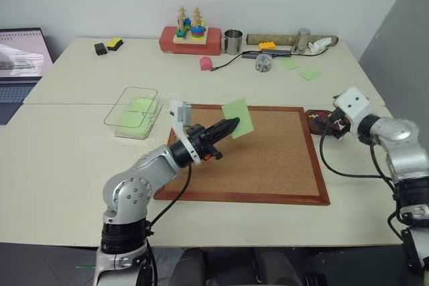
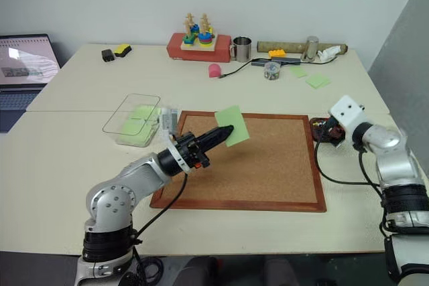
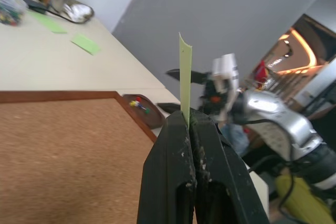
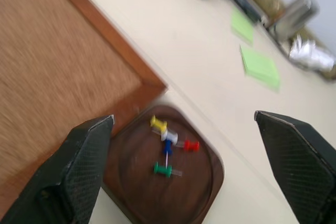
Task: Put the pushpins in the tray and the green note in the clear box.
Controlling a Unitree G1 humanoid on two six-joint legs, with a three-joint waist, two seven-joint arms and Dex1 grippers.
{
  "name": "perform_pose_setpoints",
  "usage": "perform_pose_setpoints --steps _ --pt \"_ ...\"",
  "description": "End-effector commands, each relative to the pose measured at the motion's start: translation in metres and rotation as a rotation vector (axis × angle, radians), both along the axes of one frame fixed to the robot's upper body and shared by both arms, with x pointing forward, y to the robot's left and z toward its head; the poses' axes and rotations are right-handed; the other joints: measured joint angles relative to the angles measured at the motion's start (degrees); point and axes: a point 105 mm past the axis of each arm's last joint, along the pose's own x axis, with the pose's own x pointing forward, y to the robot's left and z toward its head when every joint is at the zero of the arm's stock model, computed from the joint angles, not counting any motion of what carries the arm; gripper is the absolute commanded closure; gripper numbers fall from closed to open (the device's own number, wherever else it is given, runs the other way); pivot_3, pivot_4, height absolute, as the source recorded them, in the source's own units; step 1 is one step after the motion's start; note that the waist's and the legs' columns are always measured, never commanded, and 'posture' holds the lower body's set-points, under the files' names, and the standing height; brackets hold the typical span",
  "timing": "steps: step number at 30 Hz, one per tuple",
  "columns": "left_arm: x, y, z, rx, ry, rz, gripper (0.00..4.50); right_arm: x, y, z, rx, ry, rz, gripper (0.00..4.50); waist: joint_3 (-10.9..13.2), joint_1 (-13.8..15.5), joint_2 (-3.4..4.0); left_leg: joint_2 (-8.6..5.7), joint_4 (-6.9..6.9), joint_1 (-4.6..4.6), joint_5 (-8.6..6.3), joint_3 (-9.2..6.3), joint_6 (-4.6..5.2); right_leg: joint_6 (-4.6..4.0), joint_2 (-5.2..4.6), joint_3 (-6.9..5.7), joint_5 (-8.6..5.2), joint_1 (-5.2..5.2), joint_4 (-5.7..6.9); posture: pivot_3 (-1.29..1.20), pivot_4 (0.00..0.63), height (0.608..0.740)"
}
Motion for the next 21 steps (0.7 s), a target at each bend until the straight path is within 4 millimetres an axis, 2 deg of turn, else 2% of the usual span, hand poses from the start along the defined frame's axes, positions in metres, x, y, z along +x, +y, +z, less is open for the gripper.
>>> perform_pose_setpoints --steps 1,2,4,6,8,10,14,16,19,21 --pt "0.004 0.032 0.021 0.012 -0.087 0.108 4.50 -0.036 0.056 0.043 0.105 -0.002 0.333 0.04 0.0 -0.1 0.00 0.04 0.01 0.01 0.00 0.00 0.00 0.01 0.03 -0.01 0.00 0.00 0.00 0.00 0.150 0.740" --pt "0.006 0.038 0.022 0.025 -0.094 0.128 4.50 -0.044 0.067 0.048 0.121 0.002 0.395 0.04 0.0 0.0 0.00 0.04 0.00 0.01 0.00 -0.01 0.01 0.03 0.03 -0.01 -0.02 0.00 0.00 0.00 0.150 0.740" --pt "0.014 0.067 0.025 0.102 -0.122 0.232 4.50 -0.065 0.101 0.066 0.195 0.016 0.556 0.04 0.0 -0.1 -0.01 0.03 0.01 -0.01 0.00 -0.02 0.01 0.03 0.02 -0.02 -0.02 -0.02 0.01 0.00 0.150 0.740" --pt "0.022 0.095 0.030 0.177 -0.157 0.339 4.50 -0.081 0.123 0.074 0.229 0.044 0.658 0.04 0.0 -0.3 0.00 0.09 -0.01 -0.01 0.00 -0.02 0.01 0.02 0.06 -0.02 -0.02 -0.08 0.04 0.00 0.150 0.740" --pt "0.030 0.124 0.038 0.268 -0.203 0.460 4.50 -0.091 0.135 0.076 0.228 0.073 0.719 0.04 0.1 -0.1 -0.02 0.09 -0.01 -0.02 0.00 -0.07 0.01 0.02 0.07 -0.08 -0.04 -0.08 0.06 0.00 0.150 0.740" --pt "0.037 0.146 0.040 0.371 -0.237 0.561 4.50 -0.095 0.140 0.076 0.225 0.087 0.736 0.04 0.1 0.2 -0.06 0.07 -0.01 -0.04 0.00 -0.08 0.00 0.02 0.05 -0.11 -0.05 -0.07 -0.01 0.00 0.150 0.740" --pt "0.053 0.180 0.027 0.610 -0.256 0.720 4.50 -0.094 0.142 0.074 0.222 0.099 0.734 0.04 0.1 0.6 -0.08 -0.03 -0.01 -0.12 -0.01 -0.04 0.00 -0.03 -0.11 -0.12 -0.01 -0.08 -0.12 0.00 0.150 0.740" --pt "0.059 0.186 0.020 0.679 -0.258 0.746 4.50 -0.093 0.142 0.072 0.221 0.105 0.731 0.04 0.1 0.6 -0.08 -0.04 -0.02 -0.12 -0.01 -0.01 0.00 -0.04 -0.12 -0.11 -0.01 -0.08 -0.14 0.00 0.150 0.740" --pt "0.069 0.193 0.012 0.663 -0.217 0.779 4.50 -0.092 0.143 0.072 0.225 0.099 0.730 0.04 0.1 0.6 -0.11 0.00 -0.05 -0.13 -0.01 -0.02 0.00 -0.05 -0.10 -0.15 0.00 -0.12 -0.11 0.00 0.150 0.740" --pt "0.074 0.191 0.006 0.666 -0.189 0.773 4.10 -0.092 0.146 0.074 0.229 0.090 0.734 0.00 0.1 0.5 -0.13 0.05 -0.06 -0.15 -0.01 -0.04 0.00 -0.05 -0.07 -0.18 0.00 -0.18 -0.06 0.00 0.150 0.740"
